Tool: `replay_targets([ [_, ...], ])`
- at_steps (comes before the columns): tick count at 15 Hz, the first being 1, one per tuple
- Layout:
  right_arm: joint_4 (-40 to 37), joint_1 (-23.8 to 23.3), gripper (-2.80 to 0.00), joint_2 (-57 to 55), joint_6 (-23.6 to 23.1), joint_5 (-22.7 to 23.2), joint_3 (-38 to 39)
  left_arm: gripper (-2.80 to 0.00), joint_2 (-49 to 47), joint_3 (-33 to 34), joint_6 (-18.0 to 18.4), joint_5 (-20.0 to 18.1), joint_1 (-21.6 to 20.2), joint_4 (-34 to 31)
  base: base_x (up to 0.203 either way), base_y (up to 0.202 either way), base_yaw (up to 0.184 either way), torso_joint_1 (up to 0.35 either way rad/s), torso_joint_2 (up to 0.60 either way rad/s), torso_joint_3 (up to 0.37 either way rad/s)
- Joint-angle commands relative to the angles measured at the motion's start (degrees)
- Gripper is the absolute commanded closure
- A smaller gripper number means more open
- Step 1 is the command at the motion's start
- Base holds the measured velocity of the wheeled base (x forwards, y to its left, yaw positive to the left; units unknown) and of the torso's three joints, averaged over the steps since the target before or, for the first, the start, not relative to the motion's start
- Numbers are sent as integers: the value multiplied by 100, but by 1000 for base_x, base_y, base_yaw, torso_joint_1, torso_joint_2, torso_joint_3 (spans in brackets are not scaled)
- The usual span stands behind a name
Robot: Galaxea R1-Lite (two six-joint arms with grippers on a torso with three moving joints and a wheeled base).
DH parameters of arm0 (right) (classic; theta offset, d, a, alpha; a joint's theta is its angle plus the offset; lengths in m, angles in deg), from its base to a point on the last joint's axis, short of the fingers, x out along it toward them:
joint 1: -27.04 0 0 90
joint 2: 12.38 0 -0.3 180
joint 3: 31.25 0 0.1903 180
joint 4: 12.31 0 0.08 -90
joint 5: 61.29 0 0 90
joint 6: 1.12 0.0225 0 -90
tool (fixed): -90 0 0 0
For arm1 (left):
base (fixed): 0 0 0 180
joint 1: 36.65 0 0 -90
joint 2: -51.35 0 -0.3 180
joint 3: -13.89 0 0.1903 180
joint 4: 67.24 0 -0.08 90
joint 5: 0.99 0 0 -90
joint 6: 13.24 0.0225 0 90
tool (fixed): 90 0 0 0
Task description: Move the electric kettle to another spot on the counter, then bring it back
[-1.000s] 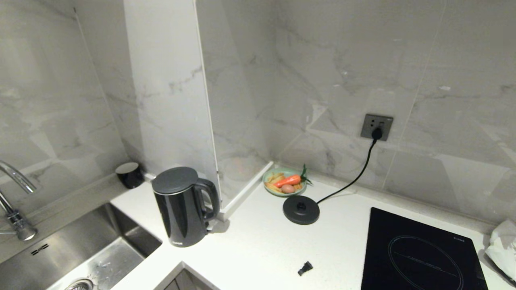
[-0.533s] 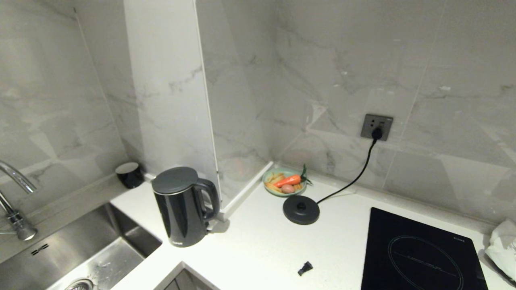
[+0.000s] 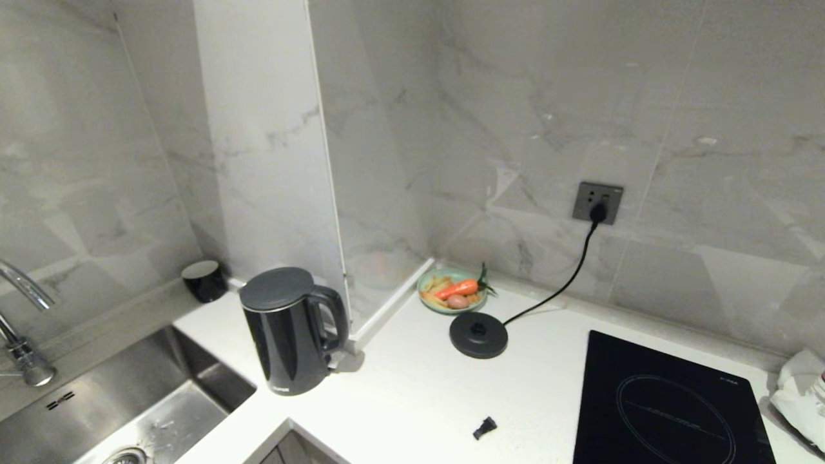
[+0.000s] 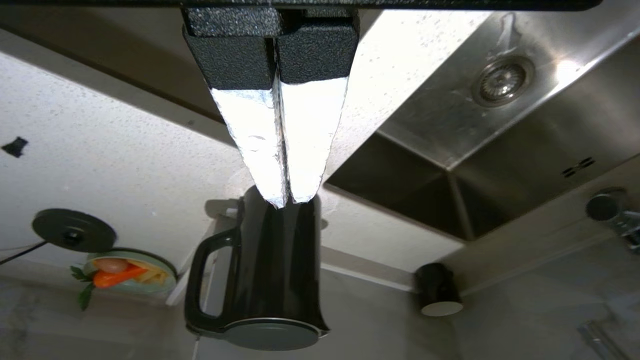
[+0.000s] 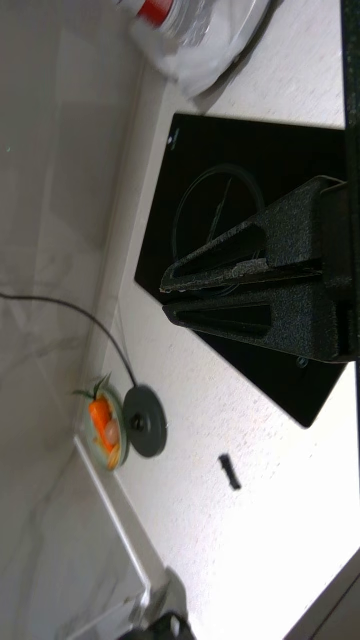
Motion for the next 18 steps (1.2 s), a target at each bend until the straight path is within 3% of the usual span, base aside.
replay_targets([
  [1, -2, 0, 0, 0, -4, 4, 0, 0, -9, -1, 0, 4, 0, -1, 8, -12, 67, -1, 4, 1],
  [18, -2, 0, 0, 0, -4, 4, 0, 0, 0, 0, 0, 3, 0, -1, -1, -7, 170, 3, 7, 3],
])
